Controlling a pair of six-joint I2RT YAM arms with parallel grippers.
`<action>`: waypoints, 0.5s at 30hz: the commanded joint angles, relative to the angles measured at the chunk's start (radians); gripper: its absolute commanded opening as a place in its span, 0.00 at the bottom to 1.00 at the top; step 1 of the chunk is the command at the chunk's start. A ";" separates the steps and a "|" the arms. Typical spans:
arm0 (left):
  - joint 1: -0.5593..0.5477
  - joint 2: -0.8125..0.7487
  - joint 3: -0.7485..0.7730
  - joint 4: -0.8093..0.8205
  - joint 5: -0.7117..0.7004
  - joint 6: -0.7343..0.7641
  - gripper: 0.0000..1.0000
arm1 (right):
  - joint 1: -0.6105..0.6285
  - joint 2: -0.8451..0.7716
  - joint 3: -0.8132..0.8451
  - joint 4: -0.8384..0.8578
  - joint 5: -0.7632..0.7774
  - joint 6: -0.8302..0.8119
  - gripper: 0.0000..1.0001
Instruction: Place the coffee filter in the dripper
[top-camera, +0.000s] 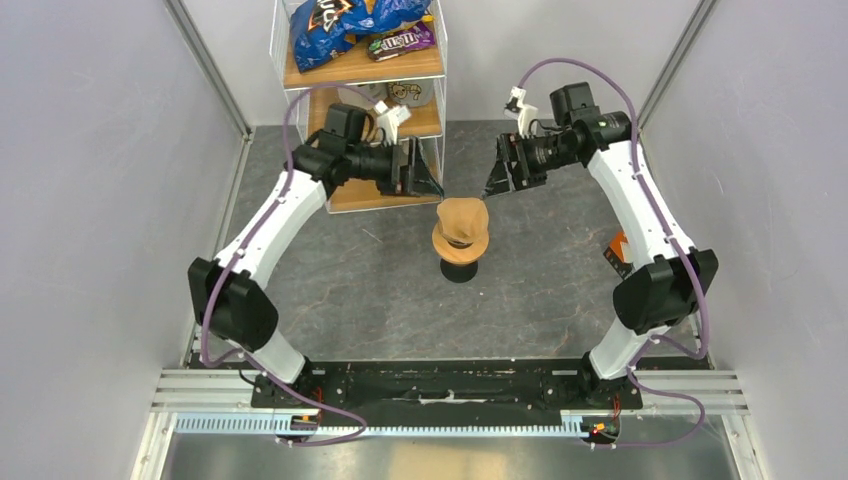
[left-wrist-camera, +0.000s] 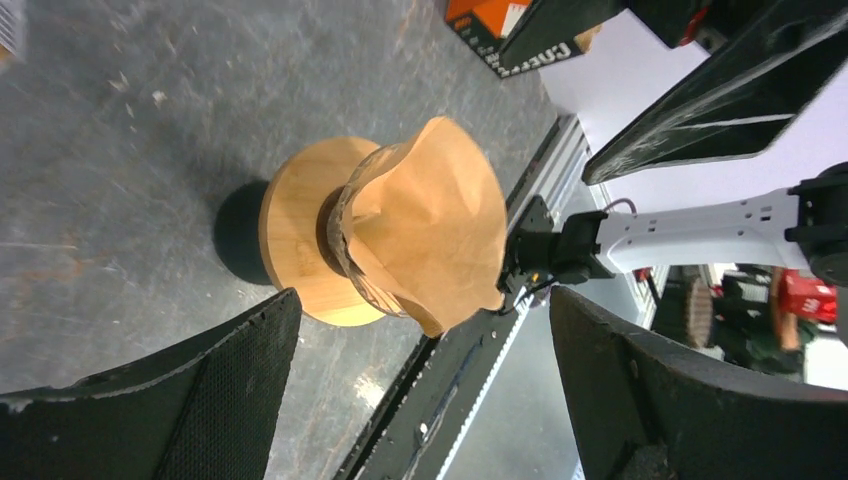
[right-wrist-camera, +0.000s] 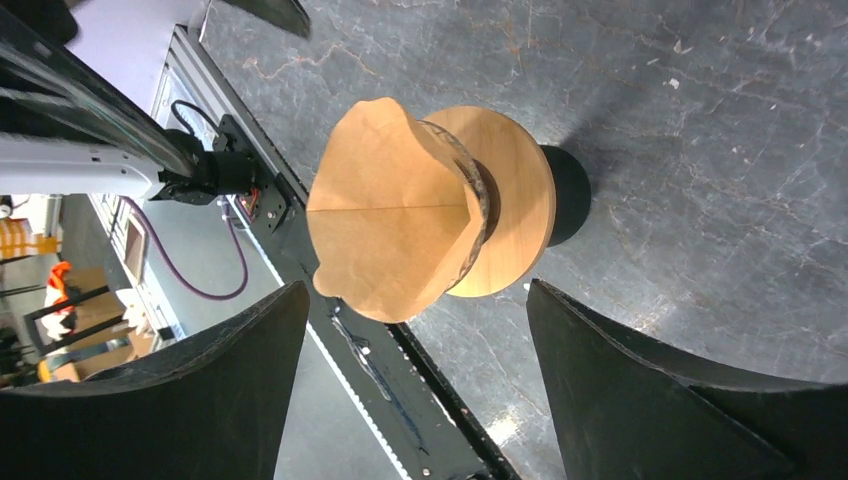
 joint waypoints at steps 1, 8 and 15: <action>0.055 -0.116 0.116 -0.094 -0.024 0.116 0.98 | -0.017 -0.114 0.064 -0.026 0.007 -0.038 0.91; 0.125 -0.293 0.120 -0.217 -0.173 0.282 0.98 | -0.058 -0.299 -0.043 0.026 0.103 -0.064 0.97; 0.127 -0.461 -0.041 -0.280 -0.434 0.452 0.99 | -0.087 -0.493 -0.359 0.170 0.224 -0.050 0.97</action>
